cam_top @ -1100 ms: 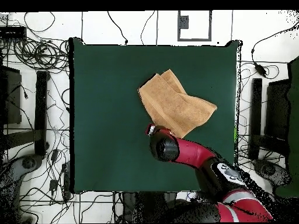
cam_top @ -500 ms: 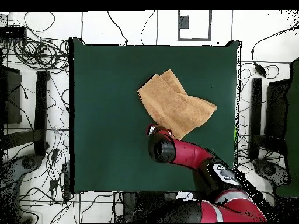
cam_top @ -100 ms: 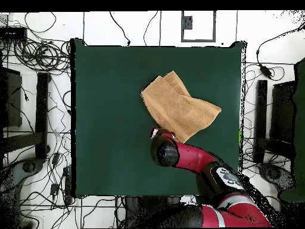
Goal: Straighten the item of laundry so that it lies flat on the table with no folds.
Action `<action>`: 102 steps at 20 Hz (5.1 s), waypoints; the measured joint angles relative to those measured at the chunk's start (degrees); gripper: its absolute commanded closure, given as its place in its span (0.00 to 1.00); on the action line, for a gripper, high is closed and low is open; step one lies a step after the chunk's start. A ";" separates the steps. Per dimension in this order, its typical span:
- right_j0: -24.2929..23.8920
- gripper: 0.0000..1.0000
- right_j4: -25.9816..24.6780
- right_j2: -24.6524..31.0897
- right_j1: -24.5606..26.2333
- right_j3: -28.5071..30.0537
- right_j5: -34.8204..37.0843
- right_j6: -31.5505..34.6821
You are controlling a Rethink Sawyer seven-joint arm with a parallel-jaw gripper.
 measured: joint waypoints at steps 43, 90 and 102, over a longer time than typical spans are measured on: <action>8.26 1.00 23.27 2.41 -7.98 0.83 10.20 0.01; 8.95 1.00 30.97 16.66 -8.53 4.94 4.66 9.50; 10.01 1.00 29.75 14.49 -5.84 5.10 -2.40 9.50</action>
